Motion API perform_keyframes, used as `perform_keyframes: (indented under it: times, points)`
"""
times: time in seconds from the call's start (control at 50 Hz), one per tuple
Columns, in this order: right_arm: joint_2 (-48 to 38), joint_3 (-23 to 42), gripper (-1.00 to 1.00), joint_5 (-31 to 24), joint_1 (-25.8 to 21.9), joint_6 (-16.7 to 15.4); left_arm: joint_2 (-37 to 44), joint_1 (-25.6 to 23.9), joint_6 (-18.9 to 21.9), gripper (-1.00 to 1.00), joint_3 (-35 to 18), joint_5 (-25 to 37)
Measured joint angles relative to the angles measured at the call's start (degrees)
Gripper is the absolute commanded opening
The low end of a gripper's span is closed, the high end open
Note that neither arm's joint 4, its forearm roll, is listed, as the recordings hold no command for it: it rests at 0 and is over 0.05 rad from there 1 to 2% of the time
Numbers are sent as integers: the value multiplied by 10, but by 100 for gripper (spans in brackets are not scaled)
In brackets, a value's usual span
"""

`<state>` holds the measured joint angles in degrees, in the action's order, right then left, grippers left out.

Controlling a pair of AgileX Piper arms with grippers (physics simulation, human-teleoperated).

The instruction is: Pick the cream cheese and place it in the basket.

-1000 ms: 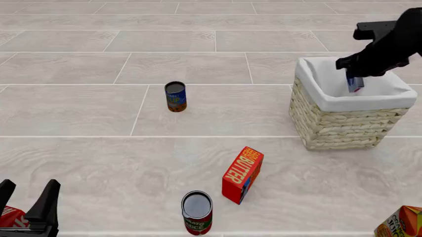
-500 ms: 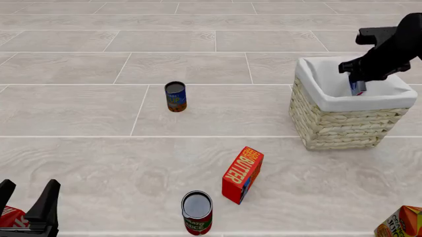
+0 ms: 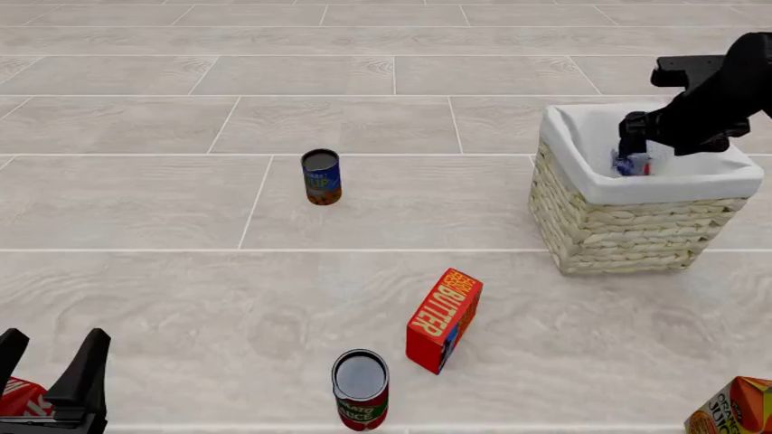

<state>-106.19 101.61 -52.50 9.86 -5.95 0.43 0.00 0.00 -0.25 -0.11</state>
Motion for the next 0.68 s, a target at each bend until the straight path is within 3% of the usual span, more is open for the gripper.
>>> perform_keyframes:
  times: [0.42,0.68]
  points:
    - [18,0,100,-6,0,2,0,0,0,100,0,0]
    - [71,-32,100,5,-8,1,0,0,0,100,0,0]
